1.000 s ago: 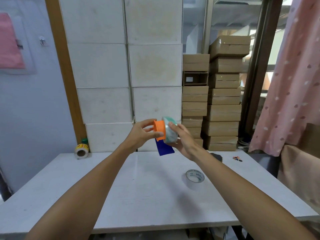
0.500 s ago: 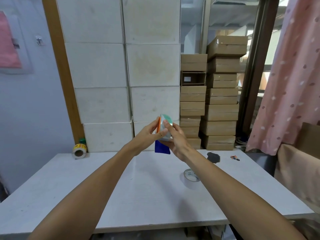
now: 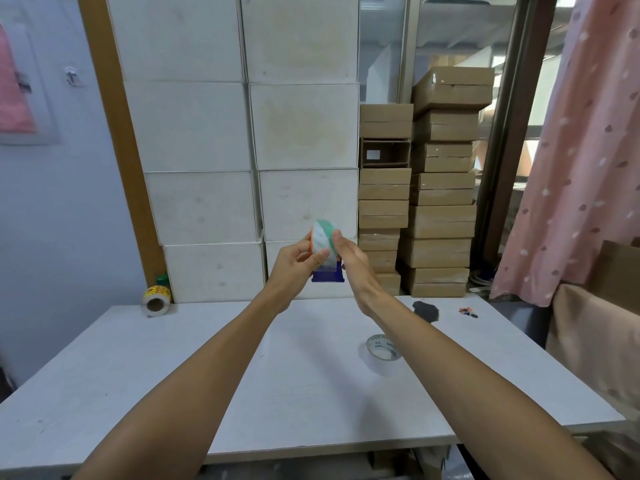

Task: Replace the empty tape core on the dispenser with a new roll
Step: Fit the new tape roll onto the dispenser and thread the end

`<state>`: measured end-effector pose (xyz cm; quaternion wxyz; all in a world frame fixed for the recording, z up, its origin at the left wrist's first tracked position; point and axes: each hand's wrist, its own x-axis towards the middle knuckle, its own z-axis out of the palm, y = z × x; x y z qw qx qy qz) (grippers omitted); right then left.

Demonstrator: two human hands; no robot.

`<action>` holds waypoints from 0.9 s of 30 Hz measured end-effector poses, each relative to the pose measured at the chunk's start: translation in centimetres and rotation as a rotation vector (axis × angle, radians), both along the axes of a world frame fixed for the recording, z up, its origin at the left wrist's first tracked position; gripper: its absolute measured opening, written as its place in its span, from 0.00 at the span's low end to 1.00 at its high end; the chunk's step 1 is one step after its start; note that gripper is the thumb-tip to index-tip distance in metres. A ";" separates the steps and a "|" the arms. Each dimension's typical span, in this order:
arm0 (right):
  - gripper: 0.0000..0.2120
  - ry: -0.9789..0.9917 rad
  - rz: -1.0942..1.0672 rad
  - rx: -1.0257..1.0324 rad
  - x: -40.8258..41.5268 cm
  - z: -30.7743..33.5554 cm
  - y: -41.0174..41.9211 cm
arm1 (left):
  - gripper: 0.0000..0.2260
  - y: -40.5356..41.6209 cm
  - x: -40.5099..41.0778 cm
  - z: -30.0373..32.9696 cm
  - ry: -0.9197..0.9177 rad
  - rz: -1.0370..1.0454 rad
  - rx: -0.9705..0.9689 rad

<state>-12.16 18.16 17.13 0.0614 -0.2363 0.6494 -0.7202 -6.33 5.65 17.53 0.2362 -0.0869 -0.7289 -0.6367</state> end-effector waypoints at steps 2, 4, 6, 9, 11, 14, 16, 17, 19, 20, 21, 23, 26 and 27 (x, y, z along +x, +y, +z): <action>0.41 -0.047 -0.018 -0.013 0.2 0.0 0.0 | 0.07 0.2 0.0 0.0 0.029 -0.002 -0.016; 0.33 -0.105 -0.005 -0.037 0.5 -0.1 0.0 | 0.09 0.3 0.0 -0.1 0.052 0.017 -0.018; 0.24 -0.163 0.031 -0.081 0.8 -0.3 -0.1 | 0.09 0.3 -0.1 -0.3 0.069 0.040 -0.005; 0.20 -0.244 0.114 -0.173 1.1 0.1 0.1 | 0.06 -0.1 -0.3 -0.6 0.084 0.056 -0.103; 0.21 -0.280 0.148 -0.203 1.1 0.4 0.3 | 0.11 -0.5 -0.6 -0.9 0.044 0.061 -0.165; 0.20 -0.287 0.160 -0.216 1.6 0.7 0.4 | 0.17 -0.7 -0.6 -1.1 -0.035 0.090 -0.172; 0.21 -0.274 0.149 -0.198 1.6 0.5 0.3 | 0.15 -0.8 -0.3 -1.1 -0.080 0.057 -0.152; 0.22 -0.264 0.146 -0.177 1.5 0.4 0.3 | 0.13 -0.8 -0.1 -1.1 -0.095 0.023 -0.126; 0.25 -0.240 0.148 -0.104 1.6 0.5 0.3 | 0.11 -0.9 0.3 -1.1 -0.105 -0.008 -0.092; 0.27 -0.229 0.138 -0.034 1.6 0.6 0.4 | 0.11 -1.0 0.4 -1.1 -0.098 -0.003 -0.089; 0.28 -0.217 0.113 0.040 1.5 0.8 0.4 | 0.11 -1.0 0.6 -1.1 -0.089 0.000 -0.085; 0.25 -0.196 0.045 0.104 1.2 1.4 0.7 | 0.10 -1.1 0.7 -1.1 -0.089 0.000 -0.069; 0.27 -0.108 -0.036 0.074 0.3 2.6 1.1 | 0.08 -1.0 0.8 -0.9 -0.103 -0.010 -0.089; 0.28 -0.094 -0.022 0.079 -0.1 3.1 1.0 | 0.08 -1.1 0.9 -0.9 -0.102 -0.018 -0.102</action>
